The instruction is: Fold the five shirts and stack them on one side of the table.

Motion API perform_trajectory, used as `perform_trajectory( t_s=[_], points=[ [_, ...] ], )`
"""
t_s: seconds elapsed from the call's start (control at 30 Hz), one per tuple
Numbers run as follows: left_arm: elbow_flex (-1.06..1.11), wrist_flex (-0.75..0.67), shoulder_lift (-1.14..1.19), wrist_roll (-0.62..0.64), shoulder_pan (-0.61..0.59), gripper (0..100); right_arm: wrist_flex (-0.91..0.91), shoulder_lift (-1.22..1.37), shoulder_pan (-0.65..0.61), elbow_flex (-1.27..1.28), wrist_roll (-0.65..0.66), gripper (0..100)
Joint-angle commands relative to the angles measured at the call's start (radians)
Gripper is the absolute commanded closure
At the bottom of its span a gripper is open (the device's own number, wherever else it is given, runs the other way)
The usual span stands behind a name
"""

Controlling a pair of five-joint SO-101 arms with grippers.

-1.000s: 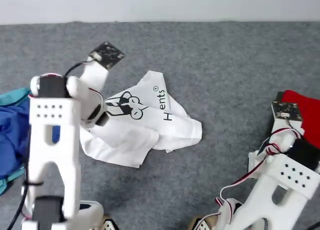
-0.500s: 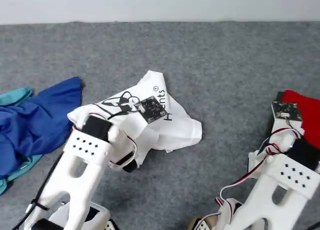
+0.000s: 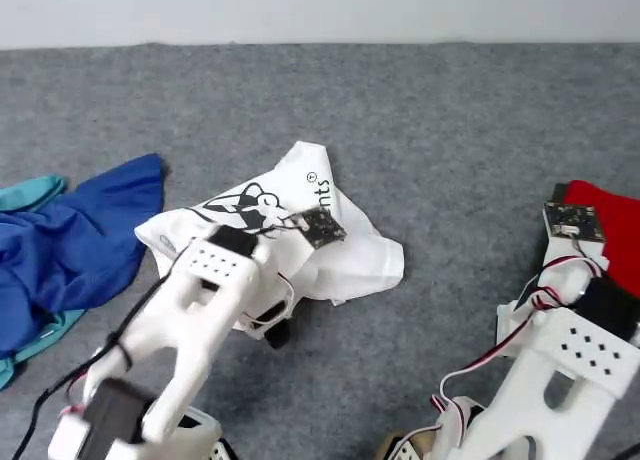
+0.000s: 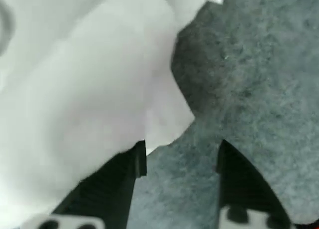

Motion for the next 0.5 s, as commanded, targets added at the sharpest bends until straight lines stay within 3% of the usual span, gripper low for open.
perform_trajectory(
  t_s=[0.0, 0.17, 0.47],
  points=[
    [-0.062, -0.023, 0.071, 0.005, 0.034, 82, 0.036, -0.005, -0.013, -0.002, -0.002, 99.0],
    [-0.127, -0.023, 0.133, 0.006, 0.057, 90, 0.038, -0.007, -0.013, -0.002, -0.002, 99.0],
    [-0.124, -0.091, 0.146, 0.041, 0.055, 90, 0.038, -0.008, -0.013, -0.002, -0.002, 99.0]
  ],
)
